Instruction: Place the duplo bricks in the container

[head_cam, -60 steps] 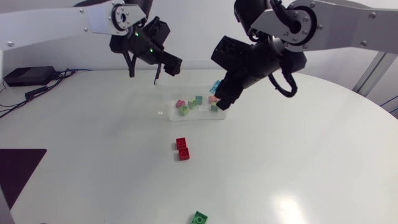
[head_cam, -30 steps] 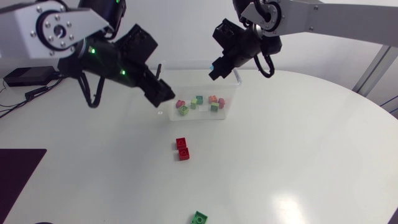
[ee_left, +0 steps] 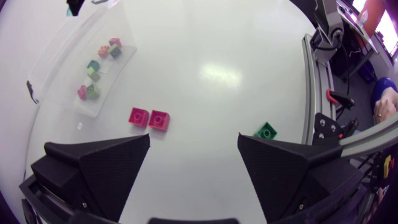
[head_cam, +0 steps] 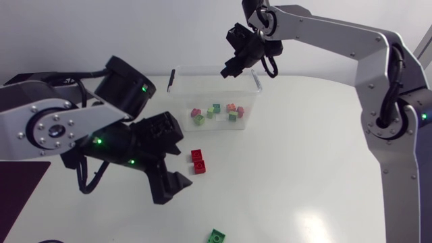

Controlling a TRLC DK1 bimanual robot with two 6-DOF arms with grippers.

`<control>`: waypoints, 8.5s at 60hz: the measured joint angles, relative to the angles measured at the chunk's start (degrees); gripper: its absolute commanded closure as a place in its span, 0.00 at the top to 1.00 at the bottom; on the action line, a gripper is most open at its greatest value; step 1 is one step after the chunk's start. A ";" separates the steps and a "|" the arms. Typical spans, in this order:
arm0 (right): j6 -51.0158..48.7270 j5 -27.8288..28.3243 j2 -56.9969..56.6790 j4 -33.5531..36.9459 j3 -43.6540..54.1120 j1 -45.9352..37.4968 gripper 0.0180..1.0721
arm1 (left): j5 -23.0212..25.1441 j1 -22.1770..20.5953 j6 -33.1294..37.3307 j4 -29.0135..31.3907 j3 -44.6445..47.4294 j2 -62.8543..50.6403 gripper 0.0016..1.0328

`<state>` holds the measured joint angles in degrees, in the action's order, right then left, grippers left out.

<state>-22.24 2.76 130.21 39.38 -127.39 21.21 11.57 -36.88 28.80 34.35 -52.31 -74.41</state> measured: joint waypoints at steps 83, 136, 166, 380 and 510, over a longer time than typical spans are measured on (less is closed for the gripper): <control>-6.51 13.75 -58.62 -25.64 92.19 -6.91 0.95 | -3.87 -19.74 1.25 -5.66 -4.92 -25.66 0.27; -7.67 13.73 -67.82 -16.76 98.64 1.05 0.95 | 2.23 -22.47 -0.33 -2.80 -4.07 -25.68 0.27; -3.93 12.79 -60.39 -11.67 95.45 22.40 0.95 | 2.71 -7.37 -1.99 -2.27 0.00 -2.32 0.76; -2.05 13.81 -42.69 8.00 43.28 2.95 0.33 | 5.81 8.85 15.04 -19.52 -6.38 -34.71 0.86; -0.11 13.90 -29.11 -5.38 44.22 5.29 0.95 | 11.87 20.87 2.43 -27.87 -29.64 -31.71 0.19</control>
<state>-22.35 16.67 101.10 34.00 -83.18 26.50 23.44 -16.01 31.22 6.48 -81.95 -106.13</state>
